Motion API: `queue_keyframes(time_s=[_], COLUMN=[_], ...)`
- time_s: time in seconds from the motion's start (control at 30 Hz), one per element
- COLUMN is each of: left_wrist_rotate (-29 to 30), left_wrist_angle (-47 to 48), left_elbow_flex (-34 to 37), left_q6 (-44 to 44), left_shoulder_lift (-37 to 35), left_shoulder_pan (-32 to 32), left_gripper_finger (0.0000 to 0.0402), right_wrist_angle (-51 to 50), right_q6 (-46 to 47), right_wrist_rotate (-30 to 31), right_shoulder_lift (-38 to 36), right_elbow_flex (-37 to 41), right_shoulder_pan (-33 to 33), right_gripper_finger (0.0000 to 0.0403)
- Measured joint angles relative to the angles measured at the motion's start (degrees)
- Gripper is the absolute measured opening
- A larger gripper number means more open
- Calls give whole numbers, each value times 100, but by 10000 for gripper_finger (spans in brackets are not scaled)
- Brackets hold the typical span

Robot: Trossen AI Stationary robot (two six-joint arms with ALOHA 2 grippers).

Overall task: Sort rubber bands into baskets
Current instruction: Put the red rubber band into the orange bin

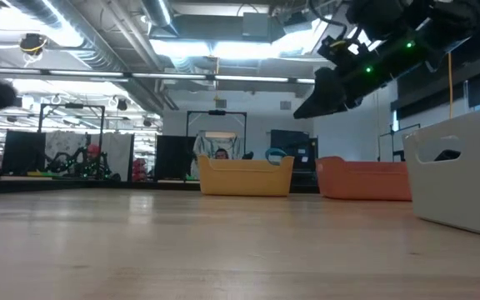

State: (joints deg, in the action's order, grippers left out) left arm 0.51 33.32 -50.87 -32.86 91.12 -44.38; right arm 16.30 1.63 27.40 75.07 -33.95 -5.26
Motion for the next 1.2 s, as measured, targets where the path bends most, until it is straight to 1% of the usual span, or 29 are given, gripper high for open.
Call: queue_keyframes(time_s=[0.07,0.2,0.37,0.57,0.67,0.77,0.97,1.03,1.2], left_wrist_rotate=[-244,-425,-521,-522,-515,-462,-370,-354,-251], left_wrist_angle=[3,99,105,88,70,61,-51,-52,28], left_elbow_flex=[0,0,-33,-26,-20,-13,-9,-9,-50], left_q6=[-131,-443,-608,-597,-594,-566,-42,-26,33], left_shoulder_lift=[147,375,652,728,712,712,725,729,719], left_shoulder_pan=[-2,-2,-42,-59,-59,-58,-24,-8,13], left_gripper_finger=[153,153,152,146,126,97,14,5,3], right_wrist_angle=[46,50,34,17,14,13,9,8,-27], right_q6=[-37,-44,-44,-46,-46,-65,-199,-201,-199], right_wrist_rotate=[8,9,11,17,20,21,22,22,22], right_shoulder_lift=[-4,-22,-24,-24,-24,-24,-24,-24,-24], right_elbow_flex=[0,0,0,0,0,0,0,0,0], right_shoulder_pan=[0,0,0,0,0,0,0,0,0], right_gripper_finger=[216,216,216,216,216,216,216,216,216])
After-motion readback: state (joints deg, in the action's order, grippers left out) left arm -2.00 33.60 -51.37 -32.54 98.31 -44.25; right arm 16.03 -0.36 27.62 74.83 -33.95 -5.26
